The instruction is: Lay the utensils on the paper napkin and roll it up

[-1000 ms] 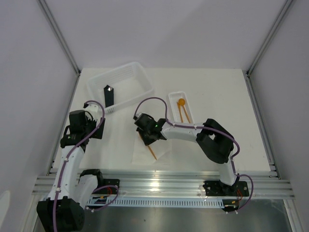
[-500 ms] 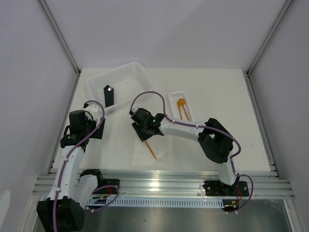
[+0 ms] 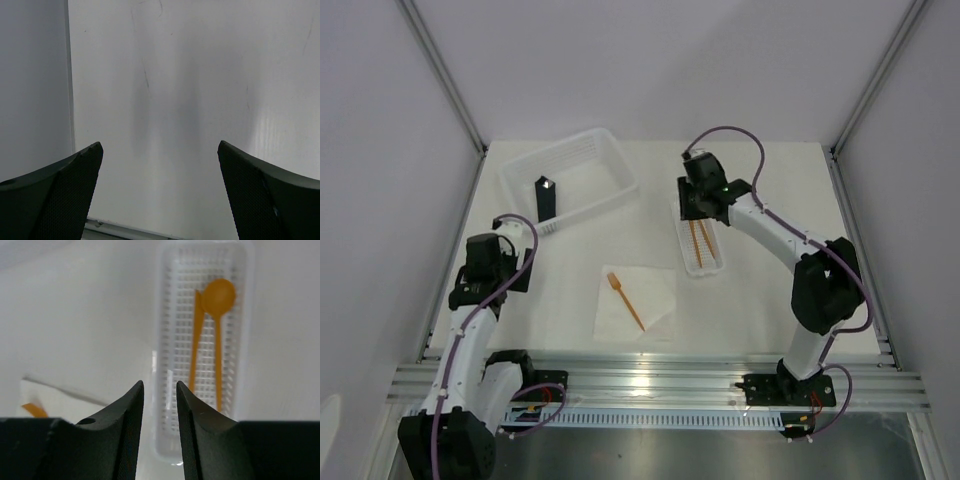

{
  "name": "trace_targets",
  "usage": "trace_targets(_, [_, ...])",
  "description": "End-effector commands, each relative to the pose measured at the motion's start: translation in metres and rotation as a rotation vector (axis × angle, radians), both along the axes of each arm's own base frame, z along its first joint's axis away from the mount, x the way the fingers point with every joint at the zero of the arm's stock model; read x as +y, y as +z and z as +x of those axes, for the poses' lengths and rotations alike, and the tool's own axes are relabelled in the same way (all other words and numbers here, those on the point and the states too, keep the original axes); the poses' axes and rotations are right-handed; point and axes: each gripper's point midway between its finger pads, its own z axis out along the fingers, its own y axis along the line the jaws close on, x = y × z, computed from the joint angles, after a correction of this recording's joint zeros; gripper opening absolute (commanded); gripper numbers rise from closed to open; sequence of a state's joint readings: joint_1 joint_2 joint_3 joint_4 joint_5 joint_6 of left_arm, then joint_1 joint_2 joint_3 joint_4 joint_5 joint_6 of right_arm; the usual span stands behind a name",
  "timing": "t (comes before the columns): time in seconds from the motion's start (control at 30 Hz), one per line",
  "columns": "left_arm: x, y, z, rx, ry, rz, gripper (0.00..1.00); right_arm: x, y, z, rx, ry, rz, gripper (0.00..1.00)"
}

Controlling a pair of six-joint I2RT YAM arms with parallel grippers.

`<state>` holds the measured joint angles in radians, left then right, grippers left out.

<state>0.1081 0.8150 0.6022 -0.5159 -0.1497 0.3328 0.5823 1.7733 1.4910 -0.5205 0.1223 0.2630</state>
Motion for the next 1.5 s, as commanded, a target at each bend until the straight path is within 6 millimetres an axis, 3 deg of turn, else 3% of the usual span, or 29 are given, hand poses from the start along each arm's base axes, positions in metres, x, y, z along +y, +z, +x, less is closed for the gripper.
trace_targets(0.0, [0.019, 0.001, -0.010, -0.018, 0.065, 0.087, 0.99, -0.027, -0.038, -0.004, 0.105, -0.014, -0.041, 0.35])
trace_targets(0.1, [0.026, -0.016, -0.021, 0.007, 0.080, 0.132, 0.99, -0.041, -0.062, 0.004, 0.150, -0.031, -0.045, 0.35])
trace_targets(0.17, [0.042, -0.015, -0.025, -0.013, 0.134, 0.219, 0.99, -0.042, -0.076, 0.007, 0.182, -0.019, -0.039, 0.34])
trace_targets(0.2, [0.053, -0.018, -0.033, 0.010, 0.163, 0.282, 1.00, -0.044, -0.079, 0.010, 0.181, -0.023, -0.040, 0.34])
trace_targets(0.3, [0.061, -0.019, -0.037, 0.007, 0.186, 0.322, 0.99, -0.042, -0.088, 0.014, 0.182, -0.007, -0.053, 0.34])
trace_targets(0.5, [0.072, -0.017, -0.038, -0.035, 0.278, 0.309, 1.00, -0.040, -0.112, 0.018, 0.214, 0.005, -0.079, 0.33])
trace_targets(0.73, [0.070, -0.007, -0.040, -0.105, 0.299, 0.283, 0.99, -0.046, -0.143, 0.015, 0.263, -0.004, -0.122, 0.32])
trace_targets(0.8, [0.068, -0.004, -0.039, -0.124, 0.298, 0.276, 1.00, -0.047, -0.147, 0.013, 0.268, -0.008, -0.129, 0.26])
trace_targets(1.0, [0.066, -0.007, -0.039, -0.112, 0.285, 0.261, 1.00, -0.048, -0.123, 0.018, 0.200, -0.011, -0.152, 0.00])
trace_targets(1.23, [0.060, 0.005, -0.039, -0.123, 0.267, 0.234, 0.99, -0.040, -0.061, 0.031, 0.055, 0.011, -0.163, 0.00])
trace_targets(1.3, [0.055, 0.005, -0.043, -0.103, 0.245, 0.212, 0.99, -0.033, -0.032, 0.032, -0.007, 0.016, -0.138, 0.00])
trace_targets(1.37, [0.051, 0.004, -0.047, -0.101, 0.228, 0.202, 0.99, -0.029, -0.007, 0.028, -0.065, 0.017, -0.119, 0.00])
trace_targets(1.43, [0.046, 0.002, -0.047, -0.118, 0.211, 0.178, 0.99, -0.013, 0.008, 0.016, -0.102, 0.054, -0.110, 0.00])
trace_targets(1.47, [0.043, -0.002, -0.049, -0.114, 0.203, 0.166, 1.00, 0.002, 0.017, 0.001, -0.113, 0.083, -0.086, 0.00])
